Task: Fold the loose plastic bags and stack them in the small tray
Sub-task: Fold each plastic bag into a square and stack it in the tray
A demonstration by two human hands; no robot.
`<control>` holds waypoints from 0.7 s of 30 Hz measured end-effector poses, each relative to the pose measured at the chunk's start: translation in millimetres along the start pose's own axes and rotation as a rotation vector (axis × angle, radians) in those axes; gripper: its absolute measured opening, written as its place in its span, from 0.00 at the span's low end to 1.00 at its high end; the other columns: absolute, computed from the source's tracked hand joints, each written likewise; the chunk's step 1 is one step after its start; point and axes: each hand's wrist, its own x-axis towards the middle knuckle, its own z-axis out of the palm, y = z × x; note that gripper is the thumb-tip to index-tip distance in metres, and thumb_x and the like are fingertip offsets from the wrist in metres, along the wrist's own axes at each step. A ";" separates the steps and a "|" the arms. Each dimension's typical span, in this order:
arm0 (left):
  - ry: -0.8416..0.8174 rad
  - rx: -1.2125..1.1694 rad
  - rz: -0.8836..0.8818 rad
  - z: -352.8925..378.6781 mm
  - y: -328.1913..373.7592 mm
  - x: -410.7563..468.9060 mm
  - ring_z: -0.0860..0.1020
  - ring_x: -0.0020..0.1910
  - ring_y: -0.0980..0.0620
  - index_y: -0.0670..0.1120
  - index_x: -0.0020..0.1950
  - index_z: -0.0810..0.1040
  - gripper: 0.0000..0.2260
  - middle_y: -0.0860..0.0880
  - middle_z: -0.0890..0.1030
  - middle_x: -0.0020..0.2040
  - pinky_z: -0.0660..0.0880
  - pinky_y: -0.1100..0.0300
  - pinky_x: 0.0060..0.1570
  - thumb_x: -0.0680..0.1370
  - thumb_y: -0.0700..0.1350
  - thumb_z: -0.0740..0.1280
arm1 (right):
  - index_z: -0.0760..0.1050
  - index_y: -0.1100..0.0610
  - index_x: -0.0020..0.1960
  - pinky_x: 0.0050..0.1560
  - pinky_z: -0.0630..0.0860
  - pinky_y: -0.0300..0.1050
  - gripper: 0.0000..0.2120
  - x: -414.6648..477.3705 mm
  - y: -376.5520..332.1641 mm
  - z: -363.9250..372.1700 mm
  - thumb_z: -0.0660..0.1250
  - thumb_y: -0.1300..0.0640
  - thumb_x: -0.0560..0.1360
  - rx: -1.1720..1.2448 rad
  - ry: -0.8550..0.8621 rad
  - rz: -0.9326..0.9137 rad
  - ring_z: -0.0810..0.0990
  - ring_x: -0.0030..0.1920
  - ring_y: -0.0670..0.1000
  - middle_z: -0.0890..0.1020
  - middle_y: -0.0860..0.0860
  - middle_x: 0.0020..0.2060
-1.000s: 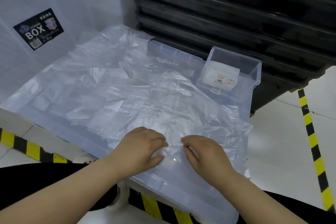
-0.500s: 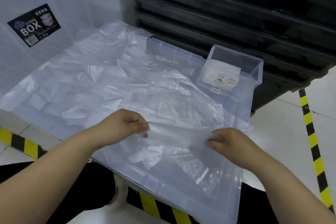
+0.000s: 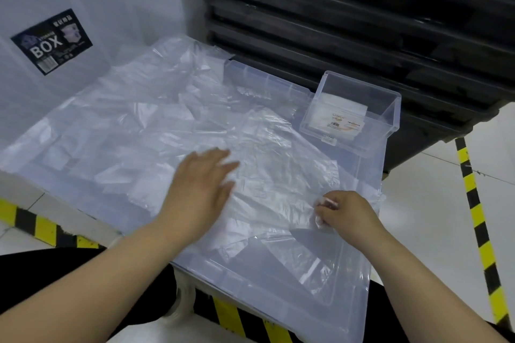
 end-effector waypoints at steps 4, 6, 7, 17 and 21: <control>-0.217 0.033 0.221 26.7 32.6 -18.2 0.69 0.64 0.49 0.47 0.62 0.67 0.20 0.44 0.78 0.61 0.53 0.53 0.67 0.82 0.52 0.41 | 0.76 0.67 0.39 0.33 0.63 0.40 0.10 0.7 -0.1 6.0 0.65 0.60 0.74 -0.076 0.025 -0.033 0.68 0.31 0.48 0.74 0.54 0.32; -0.295 0.097 0.215 37.4 33.8 -24.7 0.70 0.65 0.49 0.46 0.64 0.66 0.22 0.46 0.77 0.62 0.50 0.56 0.68 0.82 0.53 0.39 | 0.76 0.63 0.38 0.33 0.64 0.40 0.10 0.0 -0.2 8.1 0.65 0.57 0.75 -0.104 0.040 -0.044 0.69 0.32 0.47 0.75 0.53 0.32; -0.335 0.115 0.181 40.0 33.1 -25.6 0.73 0.64 0.49 0.46 0.64 0.67 0.23 0.47 0.78 0.62 0.50 0.57 0.67 0.82 0.54 0.38 | 0.77 0.62 0.39 0.35 0.65 0.40 0.10 -0.4 -0.4 8.6 0.64 0.57 0.74 -0.107 0.040 -0.042 0.71 0.33 0.48 0.77 0.53 0.33; -0.392 0.178 0.054 49.9 28.8 -30.3 0.74 0.62 0.49 0.44 0.64 0.67 0.27 0.45 0.78 0.61 0.49 0.57 0.67 0.81 0.56 0.37 | 0.66 0.54 0.53 0.44 0.62 0.39 0.08 -5.1 -0.9 -6.7 0.58 0.51 0.78 -0.372 0.109 0.066 0.71 0.41 0.51 0.73 0.48 0.41; -0.358 0.190 0.057 51.5 28.4 -30.2 0.72 0.63 0.49 0.43 0.65 0.66 0.26 0.45 0.78 0.61 0.49 0.56 0.67 0.81 0.56 0.37 | 0.64 0.55 0.65 0.55 0.66 0.45 0.18 -9.1 -5.4 -0.7 0.60 0.51 0.77 -0.686 0.235 0.007 0.75 0.55 0.54 0.77 0.52 0.54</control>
